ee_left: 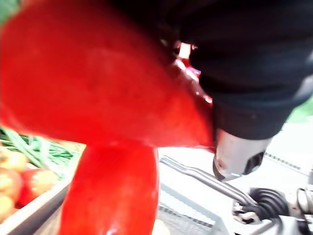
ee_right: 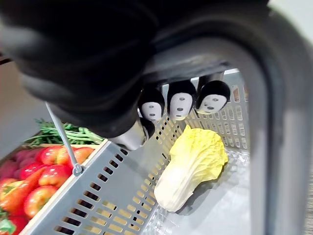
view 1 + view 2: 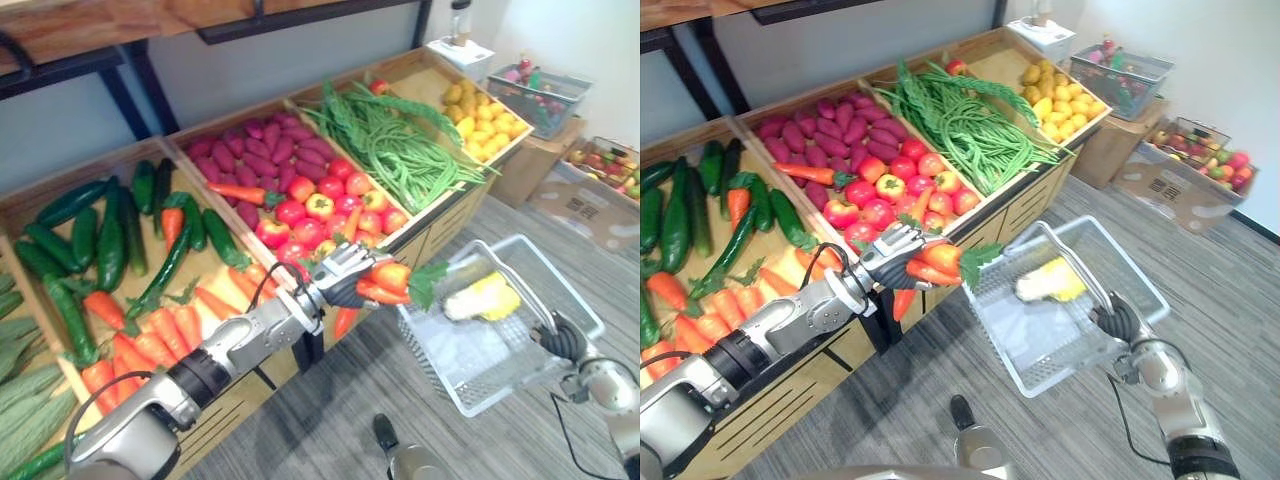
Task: Pick vegetable in the basket
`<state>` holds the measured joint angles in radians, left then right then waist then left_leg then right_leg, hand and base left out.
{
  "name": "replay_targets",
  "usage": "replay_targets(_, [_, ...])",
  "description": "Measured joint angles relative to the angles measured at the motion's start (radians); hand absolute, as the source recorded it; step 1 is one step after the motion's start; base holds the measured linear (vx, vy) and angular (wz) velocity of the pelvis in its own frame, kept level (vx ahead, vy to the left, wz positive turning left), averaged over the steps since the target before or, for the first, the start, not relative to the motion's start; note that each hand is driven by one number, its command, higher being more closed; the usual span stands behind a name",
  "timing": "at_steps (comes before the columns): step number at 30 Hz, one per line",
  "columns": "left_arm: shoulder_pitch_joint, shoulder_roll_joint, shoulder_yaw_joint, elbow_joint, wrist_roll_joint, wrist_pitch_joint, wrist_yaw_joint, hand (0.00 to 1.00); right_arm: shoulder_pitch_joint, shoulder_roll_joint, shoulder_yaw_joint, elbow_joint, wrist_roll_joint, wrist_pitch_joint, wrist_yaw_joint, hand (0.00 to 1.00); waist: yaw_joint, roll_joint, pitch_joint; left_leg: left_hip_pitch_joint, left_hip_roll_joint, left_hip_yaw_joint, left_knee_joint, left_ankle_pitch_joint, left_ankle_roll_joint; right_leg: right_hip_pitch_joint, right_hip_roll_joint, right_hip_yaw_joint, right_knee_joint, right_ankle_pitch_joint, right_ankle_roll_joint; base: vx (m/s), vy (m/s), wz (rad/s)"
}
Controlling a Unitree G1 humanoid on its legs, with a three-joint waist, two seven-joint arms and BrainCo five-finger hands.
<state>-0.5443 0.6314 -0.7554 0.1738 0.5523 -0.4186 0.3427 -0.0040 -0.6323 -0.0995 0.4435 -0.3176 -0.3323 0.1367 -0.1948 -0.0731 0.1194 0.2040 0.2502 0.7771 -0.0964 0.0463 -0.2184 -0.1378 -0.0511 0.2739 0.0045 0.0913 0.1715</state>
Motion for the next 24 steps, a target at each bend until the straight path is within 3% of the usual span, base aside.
replay_targets(9, [-0.003,-0.076,-0.114,-0.011,-0.001,-0.019,-0.042,1.0,-0.006,-0.084,0.147,-0.121,-0.002,-0.087,0.13,1.0,-0.033,0.014,-0.019,0.065,0.012,0.102,0.009,-0.034,-0.027,-0.021,0.034,0.004,0.049,-0.019,-0.025,-0.01,0.02,-0.3])
replay_targets(14, [-0.009,-0.111,-0.19,-0.011,-0.001,-0.018,-0.068,1.0,-0.03,-0.125,0.196,-0.135,-0.037,-0.138,0.166,1.0,-0.049,0.038,-0.03,0.064,0.042,0.152,0.117,-0.099,-0.032,-0.035,0.039,-0.002,0.079,-0.024,-0.029,-0.03,0.054,-0.24])
replay_targets(24, [-0.013,-0.163,-0.3,-0.011,-0.001,-0.016,-0.086,1.0,-0.061,-0.226,0.234,-0.228,-0.034,-0.18,0.225,1.0,-0.057,0.065,-0.044,0.063,0.062,0.195,0.218,-0.164,-0.034,-0.06,0.034,-0.003,0.116,-0.038,-0.036,-0.05,0.058,-0.14])
